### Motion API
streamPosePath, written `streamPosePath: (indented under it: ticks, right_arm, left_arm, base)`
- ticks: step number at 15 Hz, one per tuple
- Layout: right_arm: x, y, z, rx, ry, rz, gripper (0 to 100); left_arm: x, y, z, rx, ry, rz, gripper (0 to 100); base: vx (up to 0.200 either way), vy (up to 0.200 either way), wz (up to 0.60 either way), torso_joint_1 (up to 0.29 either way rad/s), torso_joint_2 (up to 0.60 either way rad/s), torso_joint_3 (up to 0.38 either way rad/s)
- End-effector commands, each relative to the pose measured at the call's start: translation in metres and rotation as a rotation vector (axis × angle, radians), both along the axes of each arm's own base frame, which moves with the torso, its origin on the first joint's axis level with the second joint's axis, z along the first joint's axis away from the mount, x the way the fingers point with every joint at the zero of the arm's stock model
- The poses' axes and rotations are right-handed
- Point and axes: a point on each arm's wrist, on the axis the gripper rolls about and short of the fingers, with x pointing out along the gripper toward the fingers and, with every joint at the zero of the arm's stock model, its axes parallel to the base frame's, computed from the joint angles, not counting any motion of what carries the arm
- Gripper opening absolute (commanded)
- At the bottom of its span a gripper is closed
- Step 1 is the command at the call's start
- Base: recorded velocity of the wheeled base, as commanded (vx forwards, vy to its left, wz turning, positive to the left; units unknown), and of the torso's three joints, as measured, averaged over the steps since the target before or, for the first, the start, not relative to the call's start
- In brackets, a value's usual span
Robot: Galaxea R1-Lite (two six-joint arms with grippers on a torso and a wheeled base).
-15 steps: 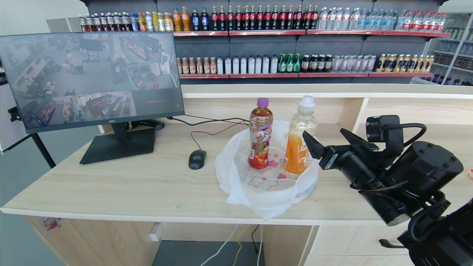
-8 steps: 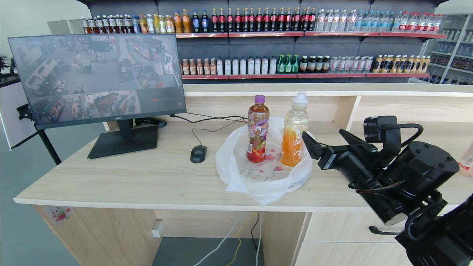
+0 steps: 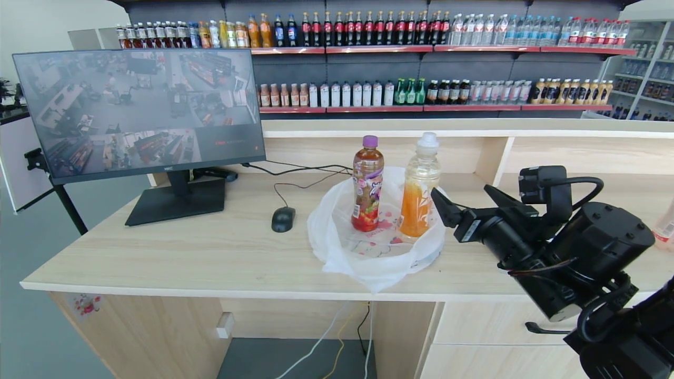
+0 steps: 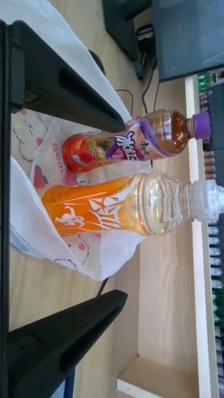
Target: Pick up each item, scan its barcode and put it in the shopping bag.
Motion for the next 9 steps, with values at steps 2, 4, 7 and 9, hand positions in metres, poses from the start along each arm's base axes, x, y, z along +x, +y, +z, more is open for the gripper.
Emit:
streamPosePath:
  ticks: [2, 4, 7, 9]
  right_arm:
    - [0.0010, -0.0052, -0.0002, 0.000, 0.002, -0.018, 100]
    - [0.0015, -0.0079, -0.0004, 0.000, 0.003, -0.027, 100]
    - [0.0013, -0.0085, -0.0003, -0.002, 0.003, -0.029, 100]
    - [0.0015, -0.0084, -0.0007, -0.003, 0.004, -0.029, 100]
  left_arm:
    - [-0.0001, 0.0000, 0.0001, -0.001, -0.001, 0.000, 100]
    - [-0.0001, 0.0000, 0.0001, -0.001, -0.001, 0.000, 100]
    - [-0.0001, 0.0000, 0.0001, -0.001, -0.001, 0.000, 100]
    - [-0.0001, 0.0000, 0.0001, -0.001, -0.001, 0.000, 100]
  base:
    - [0.000, -0.200, 0.00, 0.002, 0.00, 0.005]
    - [0.000, -0.200, 0.00, -0.010, 0.00, -0.002]
    - [0.000, -0.200, 0.00, 0.012, 0.01, -0.001]
    - [0.000, -0.200, 0.00, -0.007, 0.00, 0.002]
